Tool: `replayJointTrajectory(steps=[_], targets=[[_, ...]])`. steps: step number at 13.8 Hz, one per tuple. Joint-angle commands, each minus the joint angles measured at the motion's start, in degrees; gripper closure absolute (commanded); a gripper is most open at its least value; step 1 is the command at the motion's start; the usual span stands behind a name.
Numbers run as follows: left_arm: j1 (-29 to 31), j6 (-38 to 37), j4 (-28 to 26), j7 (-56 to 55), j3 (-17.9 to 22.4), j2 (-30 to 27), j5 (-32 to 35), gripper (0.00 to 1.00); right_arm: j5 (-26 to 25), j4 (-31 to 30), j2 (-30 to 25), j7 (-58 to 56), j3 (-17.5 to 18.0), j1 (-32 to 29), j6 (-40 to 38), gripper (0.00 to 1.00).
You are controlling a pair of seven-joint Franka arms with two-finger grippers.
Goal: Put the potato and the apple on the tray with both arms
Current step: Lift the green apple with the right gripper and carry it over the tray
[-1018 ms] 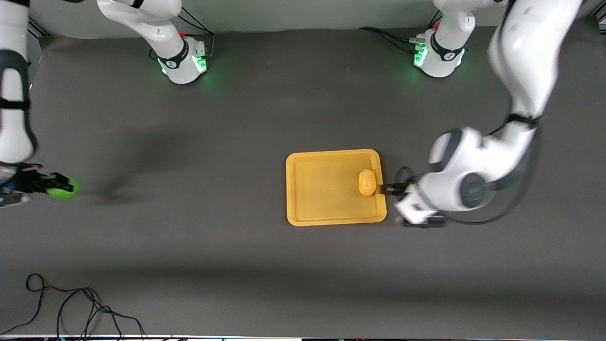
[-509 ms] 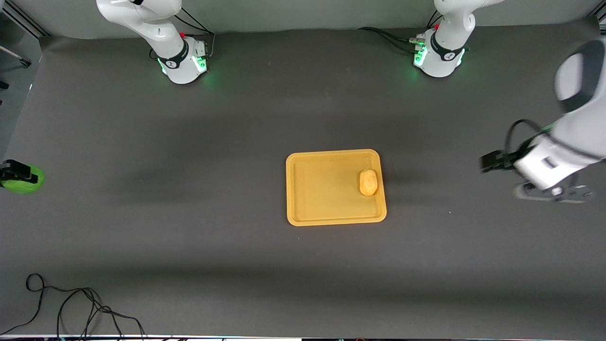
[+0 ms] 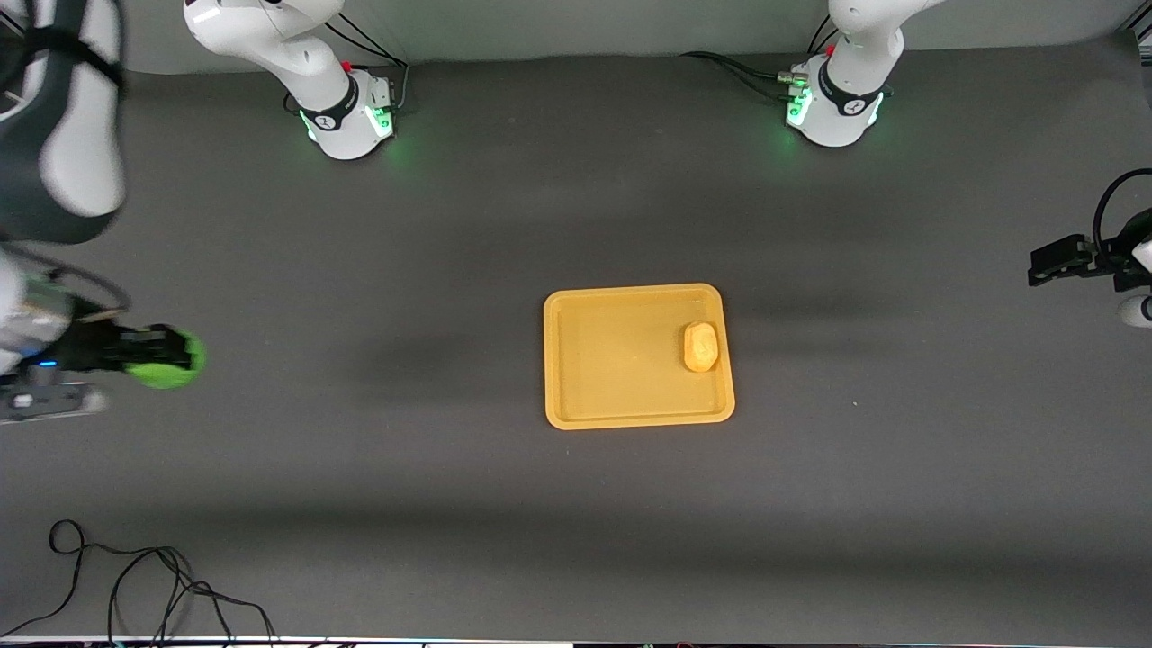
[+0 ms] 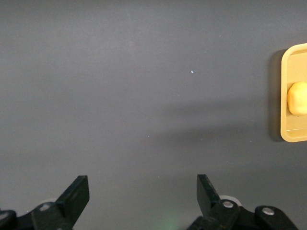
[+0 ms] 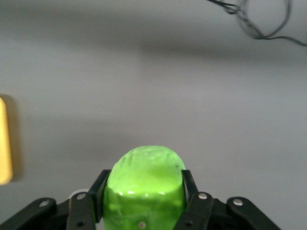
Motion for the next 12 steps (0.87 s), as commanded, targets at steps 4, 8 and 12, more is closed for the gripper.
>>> replayJointTrajectory(steps=[4, 8, 12], targets=[[0.6, 0.2, -1.4, 1.1, -0.3, -2.2, 0.2, 0.00, 2.4, 15.8, 13.2, 37.6, 3.6, 17.4, -0.9, 0.64], [-0.7, 0.4, -1.2, 3.1, 1.7, -2.3, -0.1, 0.00, 1.9, 24.5, 20.9, 54.8, 18.0, 17.8, 0.8, 0.64], [-20.7, -0.1, -1.5, 3.9, 22.0, -3.3, -1.9, 0.00, 1.2, 24.4, 24.9, 60.1, 19.4, 23.8, 5.4, 0.64]])
